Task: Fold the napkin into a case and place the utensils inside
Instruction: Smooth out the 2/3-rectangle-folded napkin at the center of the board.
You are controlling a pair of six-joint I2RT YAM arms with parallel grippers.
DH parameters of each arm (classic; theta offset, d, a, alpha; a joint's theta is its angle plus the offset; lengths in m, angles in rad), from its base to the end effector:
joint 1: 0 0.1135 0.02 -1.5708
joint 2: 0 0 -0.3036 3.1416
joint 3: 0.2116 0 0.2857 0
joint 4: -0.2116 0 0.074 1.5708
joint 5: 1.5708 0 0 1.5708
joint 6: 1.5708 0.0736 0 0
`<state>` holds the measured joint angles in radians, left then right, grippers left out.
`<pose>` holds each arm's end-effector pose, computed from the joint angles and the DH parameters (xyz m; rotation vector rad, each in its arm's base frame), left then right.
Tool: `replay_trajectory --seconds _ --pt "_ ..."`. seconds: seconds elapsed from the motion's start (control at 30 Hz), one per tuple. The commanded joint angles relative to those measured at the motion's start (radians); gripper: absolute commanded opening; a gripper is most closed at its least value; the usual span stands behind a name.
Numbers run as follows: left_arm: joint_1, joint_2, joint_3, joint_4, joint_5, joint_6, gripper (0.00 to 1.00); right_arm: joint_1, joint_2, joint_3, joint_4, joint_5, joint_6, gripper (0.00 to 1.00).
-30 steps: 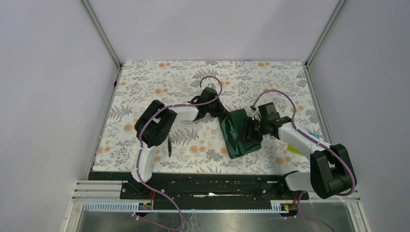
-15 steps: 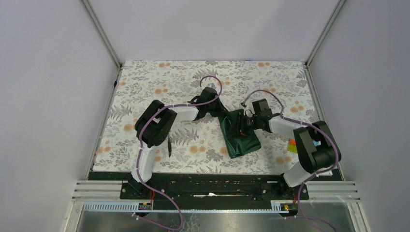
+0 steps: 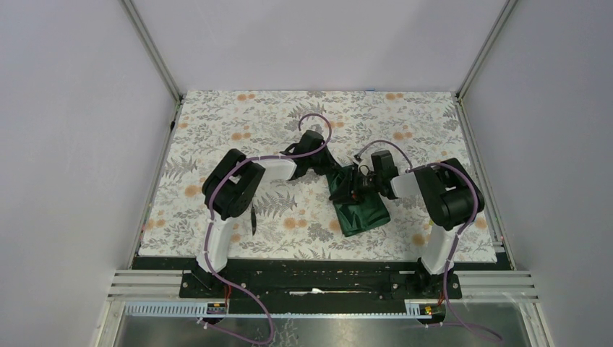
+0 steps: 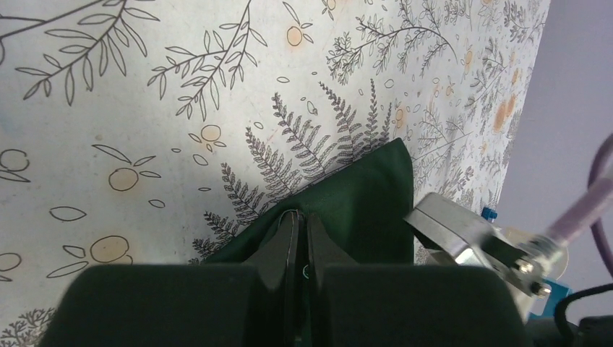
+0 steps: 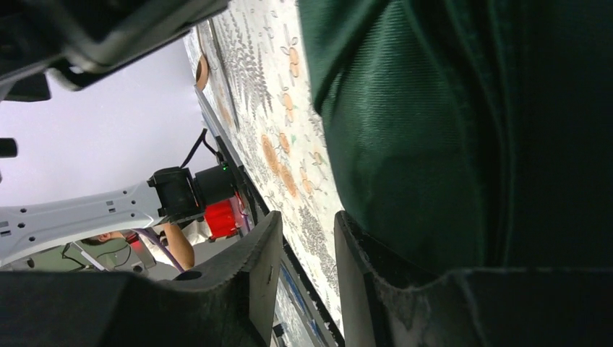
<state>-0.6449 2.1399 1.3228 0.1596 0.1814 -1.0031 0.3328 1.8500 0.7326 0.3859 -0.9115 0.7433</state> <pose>0.4191 -0.3318 0.1172 -0.3285 2.4284 -1.0339 0.3294 0.1754 0.1010 -0.0248 2.4694 1.5671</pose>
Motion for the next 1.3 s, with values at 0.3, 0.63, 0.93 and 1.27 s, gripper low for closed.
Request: replay_trajectory --seconds 0.3,0.63,0.93,1.27 --pt "0.046 -0.162 -0.010 0.104 0.158 0.030 0.53 -0.005 0.068 -0.017 0.062 -0.001 -0.022 0.35" --pt "0.088 -0.086 -0.133 0.348 0.382 -0.040 0.08 -0.005 0.033 0.018 -0.004 0.006 -0.054 0.35" --pt "0.089 0.032 -0.143 0.497 0.413 -0.077 0.00 -0.005 0.007 0.050 -0.090 0.025 -0.092 0.35" --pt "0.105 0.044 -0.181 0.396 0.338 -0.003 0.00 -0.005 -0.326 0.183 -0.599 0.230 -0.324 0.58"
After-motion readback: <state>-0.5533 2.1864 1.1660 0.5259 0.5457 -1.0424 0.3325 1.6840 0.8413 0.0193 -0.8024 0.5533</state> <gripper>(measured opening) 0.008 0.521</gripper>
